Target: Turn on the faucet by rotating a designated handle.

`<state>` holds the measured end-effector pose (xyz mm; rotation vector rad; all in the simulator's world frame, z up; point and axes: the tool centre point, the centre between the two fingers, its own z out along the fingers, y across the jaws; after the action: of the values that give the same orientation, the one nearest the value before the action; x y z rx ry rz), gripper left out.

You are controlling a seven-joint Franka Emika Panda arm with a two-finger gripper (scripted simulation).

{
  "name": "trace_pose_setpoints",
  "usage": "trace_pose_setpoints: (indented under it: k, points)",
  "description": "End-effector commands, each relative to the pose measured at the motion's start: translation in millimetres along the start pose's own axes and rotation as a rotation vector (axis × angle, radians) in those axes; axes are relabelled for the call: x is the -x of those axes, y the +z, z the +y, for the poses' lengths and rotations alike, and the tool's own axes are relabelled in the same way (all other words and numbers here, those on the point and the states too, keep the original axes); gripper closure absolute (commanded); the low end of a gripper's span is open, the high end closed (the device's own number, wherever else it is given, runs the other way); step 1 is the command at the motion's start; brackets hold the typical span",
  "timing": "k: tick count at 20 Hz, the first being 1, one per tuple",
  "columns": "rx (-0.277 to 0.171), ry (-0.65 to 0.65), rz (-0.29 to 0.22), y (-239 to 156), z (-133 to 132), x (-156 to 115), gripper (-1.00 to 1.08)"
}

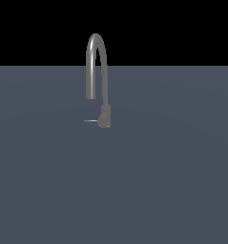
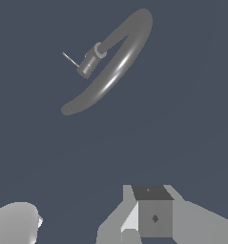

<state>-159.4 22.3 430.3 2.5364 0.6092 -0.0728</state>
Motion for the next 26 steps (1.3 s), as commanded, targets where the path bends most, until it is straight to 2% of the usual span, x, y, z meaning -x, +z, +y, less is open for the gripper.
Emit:
trace_pose_setpoints:
  k: [1,12,26]
  points:
    - [0.070,-0.072,0.002,5,-7,-16,1.08]
    - [0.330,-0.336,0.006,31,-37,-69,1.08]
    - [0.599,-0.605,0.012,66,-73,-115,1.08]
